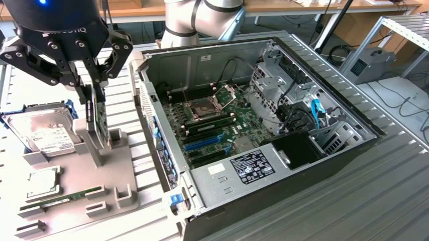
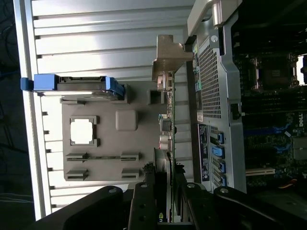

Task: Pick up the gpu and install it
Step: 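Pick up the gpu and move the gpu toward the slot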

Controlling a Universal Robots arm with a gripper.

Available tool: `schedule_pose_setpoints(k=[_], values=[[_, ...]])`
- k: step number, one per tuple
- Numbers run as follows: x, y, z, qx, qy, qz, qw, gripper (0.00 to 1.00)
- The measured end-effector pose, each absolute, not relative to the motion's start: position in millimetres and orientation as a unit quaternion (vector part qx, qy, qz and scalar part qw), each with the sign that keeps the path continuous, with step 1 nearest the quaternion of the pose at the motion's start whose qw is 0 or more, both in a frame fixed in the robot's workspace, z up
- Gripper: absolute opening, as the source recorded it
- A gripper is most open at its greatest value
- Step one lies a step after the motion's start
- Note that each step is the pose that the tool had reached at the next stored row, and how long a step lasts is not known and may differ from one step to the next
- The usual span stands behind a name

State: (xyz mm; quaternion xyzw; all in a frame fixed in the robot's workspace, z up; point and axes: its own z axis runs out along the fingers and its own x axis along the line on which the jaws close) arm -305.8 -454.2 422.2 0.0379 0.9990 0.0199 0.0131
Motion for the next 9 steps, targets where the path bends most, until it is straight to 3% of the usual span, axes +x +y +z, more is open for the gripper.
schedule_pose_setpoints(k=[9], values=[[-298.9, -454.3, 422.2, 0.038, 0.999, 0.020, 0.013, 0.26]])
